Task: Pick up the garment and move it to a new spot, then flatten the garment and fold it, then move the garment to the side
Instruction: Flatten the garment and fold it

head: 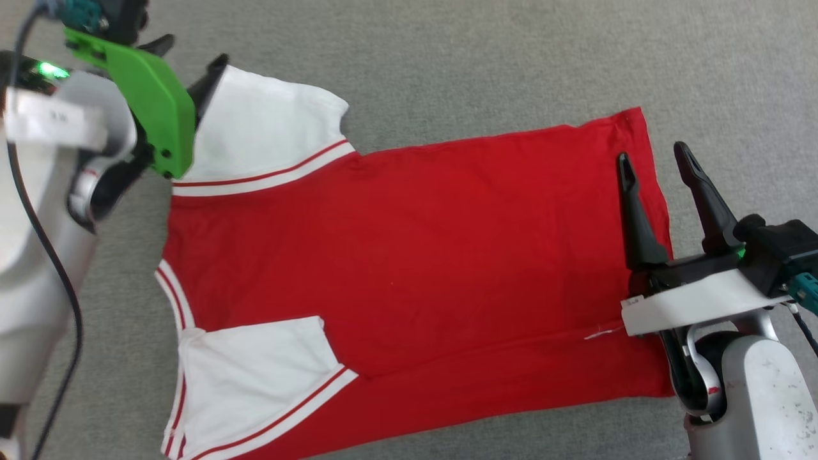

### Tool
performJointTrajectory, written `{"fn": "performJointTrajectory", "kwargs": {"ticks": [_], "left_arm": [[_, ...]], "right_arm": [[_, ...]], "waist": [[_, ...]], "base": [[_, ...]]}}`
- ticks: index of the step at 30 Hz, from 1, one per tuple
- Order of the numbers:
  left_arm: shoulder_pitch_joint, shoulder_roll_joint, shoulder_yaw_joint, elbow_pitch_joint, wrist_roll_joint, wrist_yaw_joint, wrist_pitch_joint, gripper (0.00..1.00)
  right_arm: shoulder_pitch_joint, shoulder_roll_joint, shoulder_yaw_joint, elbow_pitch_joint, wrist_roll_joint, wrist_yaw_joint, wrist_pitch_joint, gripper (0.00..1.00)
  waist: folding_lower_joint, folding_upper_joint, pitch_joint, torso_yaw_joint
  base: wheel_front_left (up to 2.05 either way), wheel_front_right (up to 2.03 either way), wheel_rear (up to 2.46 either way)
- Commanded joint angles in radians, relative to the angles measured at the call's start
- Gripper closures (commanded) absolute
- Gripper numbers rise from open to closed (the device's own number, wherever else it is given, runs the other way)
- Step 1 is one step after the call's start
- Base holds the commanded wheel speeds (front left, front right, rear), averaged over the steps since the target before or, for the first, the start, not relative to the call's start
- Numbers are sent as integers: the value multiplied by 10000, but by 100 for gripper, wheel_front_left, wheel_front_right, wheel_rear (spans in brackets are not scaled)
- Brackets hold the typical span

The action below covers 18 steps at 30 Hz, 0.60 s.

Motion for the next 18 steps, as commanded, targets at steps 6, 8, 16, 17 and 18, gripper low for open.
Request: {"fn": "performJointTrajectory", "kwargs": {"ticks": [6,8,16,17,18], "left_arm": [[-1518,465,-750,1322,-1158,-25,2206,0],[-1774,481,-854,1718,-1333,-25,2479,0],[-2348,344,-974,3248,-1327,71,2512,0],[-2375,309,-978,3426,-1343,70,2495,0],[-2393,279,-973,3556,-1365,68,2479,0]], "right_arm": [[-472,107,273,28,-20,-11,-211,0],[-530,128,323,33,-18,-11,-246,0],[-636,172,422,174,-58,-11,-274,0],[-650,176,433,204,-60,-11,-296,0],[-659,178,442,221,-55,-11,-315,0]], "waist": [[-1,-1,1000,-868],[-1,-1,1096,-943],[-1,-1,1458,-1094],[-1,-1,1493,-1100],[-1,-1,1519,-1106]], "base": [[0,0,0],[0,0,0],[0,0,0],[0,0,0],[0,0,0]]}}
